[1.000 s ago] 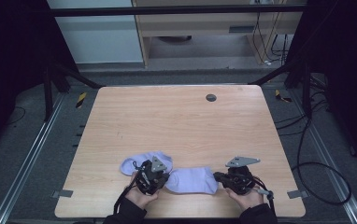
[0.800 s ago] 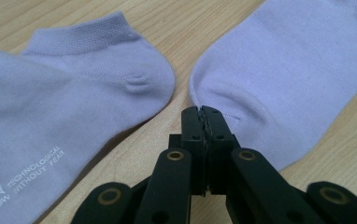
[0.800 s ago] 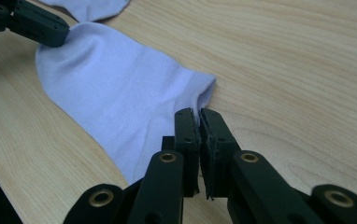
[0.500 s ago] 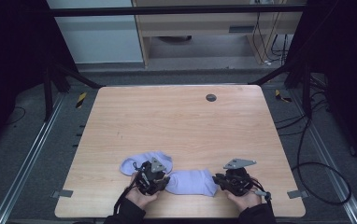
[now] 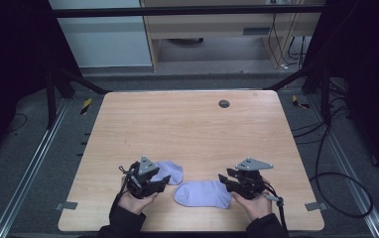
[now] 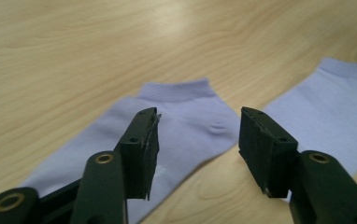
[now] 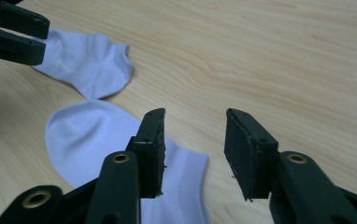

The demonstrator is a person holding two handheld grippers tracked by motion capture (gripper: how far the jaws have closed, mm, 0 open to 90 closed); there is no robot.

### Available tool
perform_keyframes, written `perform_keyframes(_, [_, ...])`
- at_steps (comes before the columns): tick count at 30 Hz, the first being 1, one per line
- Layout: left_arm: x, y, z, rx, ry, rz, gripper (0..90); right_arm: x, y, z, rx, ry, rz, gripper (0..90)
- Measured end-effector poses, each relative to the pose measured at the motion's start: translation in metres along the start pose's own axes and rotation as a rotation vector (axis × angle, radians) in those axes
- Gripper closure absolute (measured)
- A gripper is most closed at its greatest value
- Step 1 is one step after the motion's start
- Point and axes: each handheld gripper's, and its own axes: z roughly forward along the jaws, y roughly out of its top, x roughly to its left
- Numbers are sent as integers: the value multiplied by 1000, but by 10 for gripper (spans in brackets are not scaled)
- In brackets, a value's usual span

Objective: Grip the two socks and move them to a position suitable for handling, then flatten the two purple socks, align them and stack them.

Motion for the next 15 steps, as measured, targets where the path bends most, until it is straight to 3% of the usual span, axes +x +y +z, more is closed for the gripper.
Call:
perform_keyframes(7, [38, -13, -12, -22, 70, -52, 427, 24, 21, 28, -15, 33, -6, 502])
perform_keyframes(15, [66, -27, -18, 0, 129, -87, 418, 41, 33, 54, -10, 58, -6, 497])
